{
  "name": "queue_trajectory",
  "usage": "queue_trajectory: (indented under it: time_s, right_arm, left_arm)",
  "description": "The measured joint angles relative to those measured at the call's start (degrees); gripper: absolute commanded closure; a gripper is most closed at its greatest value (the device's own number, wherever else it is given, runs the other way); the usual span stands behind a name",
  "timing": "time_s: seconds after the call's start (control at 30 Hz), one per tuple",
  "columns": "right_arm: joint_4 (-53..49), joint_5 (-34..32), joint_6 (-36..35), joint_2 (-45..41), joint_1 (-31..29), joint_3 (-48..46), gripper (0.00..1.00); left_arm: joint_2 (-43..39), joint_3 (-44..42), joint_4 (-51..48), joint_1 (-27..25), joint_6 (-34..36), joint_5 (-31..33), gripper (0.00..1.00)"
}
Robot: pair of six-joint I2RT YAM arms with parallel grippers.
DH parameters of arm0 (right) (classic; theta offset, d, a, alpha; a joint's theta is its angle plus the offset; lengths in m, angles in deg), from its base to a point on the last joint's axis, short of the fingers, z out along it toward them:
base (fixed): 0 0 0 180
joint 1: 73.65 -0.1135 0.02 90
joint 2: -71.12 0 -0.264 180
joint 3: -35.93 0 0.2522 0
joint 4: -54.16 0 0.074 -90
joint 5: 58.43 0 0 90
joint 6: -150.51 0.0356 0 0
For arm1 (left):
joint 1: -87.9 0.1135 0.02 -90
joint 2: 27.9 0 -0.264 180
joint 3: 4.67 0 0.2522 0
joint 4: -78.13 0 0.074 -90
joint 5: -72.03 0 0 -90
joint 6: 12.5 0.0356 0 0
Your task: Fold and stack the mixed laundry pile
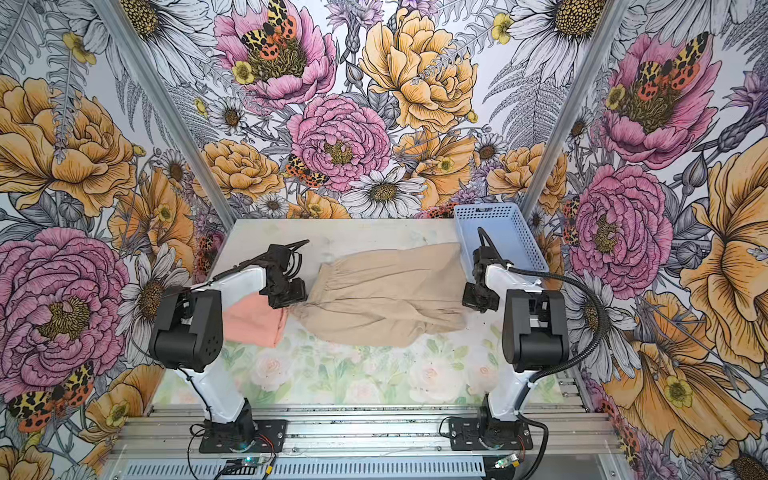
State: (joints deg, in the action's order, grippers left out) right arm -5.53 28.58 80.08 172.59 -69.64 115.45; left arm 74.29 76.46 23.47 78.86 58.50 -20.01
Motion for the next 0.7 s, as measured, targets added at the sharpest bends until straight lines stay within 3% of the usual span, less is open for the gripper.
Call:
queue_trajectory:
  time_s: [0.2, 0.33, 0.47, 0.57, 0.7]
  right_arm:
    - [-1.11, -0.94, 0.00, 0.00, 0.13, 0.79, 1.00]
    - [-1.44, -0.98, 0.02, 0.00, -0.48, 1.31, 1.00]
    - [-1.44, -1.31, 0.04, 0.02, -1.16, 1.64, 1.00]
    - [-1.44, -1.33, 0.04, 0.13, -1.62, 1.70, 1.00]
    - [-1.44, -1.31, 0.04, 0.50, -2.36, 1.70, 1.00]
  left_arm:
    - [0.46, 11.67, -1.88, -5.49, 2.21, 4.74, 0.19]
    - [8.55, 22.36, -1.36, -9.20, 5.79, 6.99, 0.19]
    - [17.84, 26.53, -1.49, -10.80, 7.96, 8.76, 0.24]
    - [23.78, 28.41, -2.23, -10.64, 8.59, 10.27, 0.36]
    - [25.35, 32.22, -2.14, -10.21, 9.25, 14.08, 0.74]
